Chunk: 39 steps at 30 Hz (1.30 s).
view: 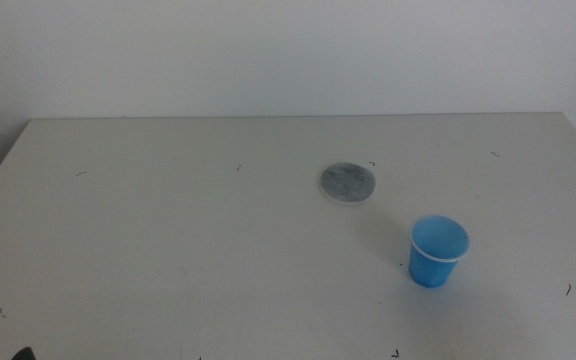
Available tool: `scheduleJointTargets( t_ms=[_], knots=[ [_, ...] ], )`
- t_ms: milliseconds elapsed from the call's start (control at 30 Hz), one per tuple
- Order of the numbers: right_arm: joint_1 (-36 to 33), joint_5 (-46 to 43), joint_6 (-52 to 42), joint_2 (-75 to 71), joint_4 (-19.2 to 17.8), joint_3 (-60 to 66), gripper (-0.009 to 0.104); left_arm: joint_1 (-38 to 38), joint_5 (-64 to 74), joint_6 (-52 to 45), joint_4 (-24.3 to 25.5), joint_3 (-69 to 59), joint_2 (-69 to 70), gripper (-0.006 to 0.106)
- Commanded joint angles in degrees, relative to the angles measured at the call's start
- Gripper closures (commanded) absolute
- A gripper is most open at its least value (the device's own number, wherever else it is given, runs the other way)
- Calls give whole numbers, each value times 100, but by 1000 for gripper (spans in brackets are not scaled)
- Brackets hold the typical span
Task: Place an empty cup on a cup mat.
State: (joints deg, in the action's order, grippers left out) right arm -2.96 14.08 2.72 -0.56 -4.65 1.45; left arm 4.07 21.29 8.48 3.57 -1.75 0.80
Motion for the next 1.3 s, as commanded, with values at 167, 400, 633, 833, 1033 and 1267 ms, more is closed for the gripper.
scheduleJointTargets(
  t_ms=[167,400,633,833,1033,1267],
  knots=[
    [40,-107,-48,83,-45,-931,6,-6,-384,61,18,34,53,-5],
    [40,2,-48,701,-45,-1679,6,-6,-384,61,18,34,53,-5],
    [40,3,-44,1542,-30,-2312,6,-6,-384,61,18,34,53,-5],
    [40,400,-30,2385,273,-3157,6,-6,-384,61,18,34,53,-5],
    [40,1197,-54,3209,311,-4332,6,-6,-384,61,18,34,53,-5],
    [-41,1962,-61,4231,651,-5409,6,-6,-384,61,18,34,53,-5]
  ],
)
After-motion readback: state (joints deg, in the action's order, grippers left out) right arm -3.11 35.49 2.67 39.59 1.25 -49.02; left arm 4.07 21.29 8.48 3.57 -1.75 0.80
